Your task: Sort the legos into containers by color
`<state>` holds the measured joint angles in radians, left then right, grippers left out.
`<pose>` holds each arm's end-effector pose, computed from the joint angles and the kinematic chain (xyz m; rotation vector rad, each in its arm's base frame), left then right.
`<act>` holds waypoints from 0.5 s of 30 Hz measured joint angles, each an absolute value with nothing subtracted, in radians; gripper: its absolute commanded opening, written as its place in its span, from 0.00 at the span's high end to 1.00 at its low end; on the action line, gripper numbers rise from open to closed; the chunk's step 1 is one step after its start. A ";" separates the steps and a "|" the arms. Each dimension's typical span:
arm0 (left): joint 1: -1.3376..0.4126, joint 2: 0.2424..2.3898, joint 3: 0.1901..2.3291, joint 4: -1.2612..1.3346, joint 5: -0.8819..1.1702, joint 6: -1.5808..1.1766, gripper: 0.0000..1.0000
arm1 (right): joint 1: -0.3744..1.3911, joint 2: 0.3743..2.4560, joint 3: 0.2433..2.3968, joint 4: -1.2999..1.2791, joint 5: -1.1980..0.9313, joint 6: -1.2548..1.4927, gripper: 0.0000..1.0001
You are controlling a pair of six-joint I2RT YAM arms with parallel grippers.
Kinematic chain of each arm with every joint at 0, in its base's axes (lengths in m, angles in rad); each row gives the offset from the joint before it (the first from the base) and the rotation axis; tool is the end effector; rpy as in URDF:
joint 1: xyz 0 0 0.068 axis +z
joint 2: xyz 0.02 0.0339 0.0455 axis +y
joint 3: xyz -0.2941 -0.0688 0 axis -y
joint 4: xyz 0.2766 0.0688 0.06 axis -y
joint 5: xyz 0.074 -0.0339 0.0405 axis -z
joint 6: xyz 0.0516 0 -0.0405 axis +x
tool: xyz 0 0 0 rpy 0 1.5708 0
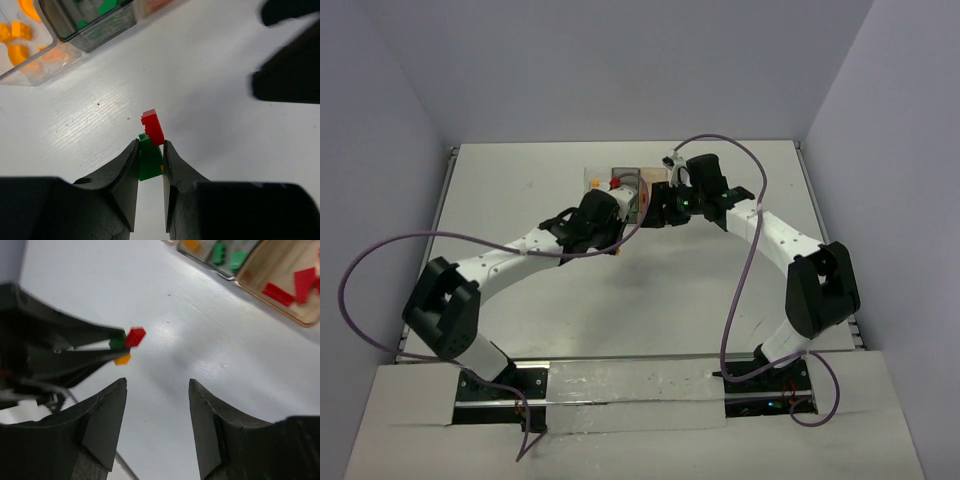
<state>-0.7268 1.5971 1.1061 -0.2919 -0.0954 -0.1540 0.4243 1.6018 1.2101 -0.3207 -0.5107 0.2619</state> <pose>0.2938 -0.2547 0.2416 0.6248 2.2881 -0.3178 0.3521 0.1867 0.2795 -0.4671 2.3029 0.9328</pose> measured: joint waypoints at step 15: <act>-0.780 1.394 1.005 -0.204 -0.044 -0.085 0.95 | 0.402 1.604 1.187 -0.174 -0.867 0.405 0.28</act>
<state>-0.7798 1.3942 1.0050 -0.2035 -0.0437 -0.0851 0.4016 1.6037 1.1869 -0.1737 -0.8671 0.4047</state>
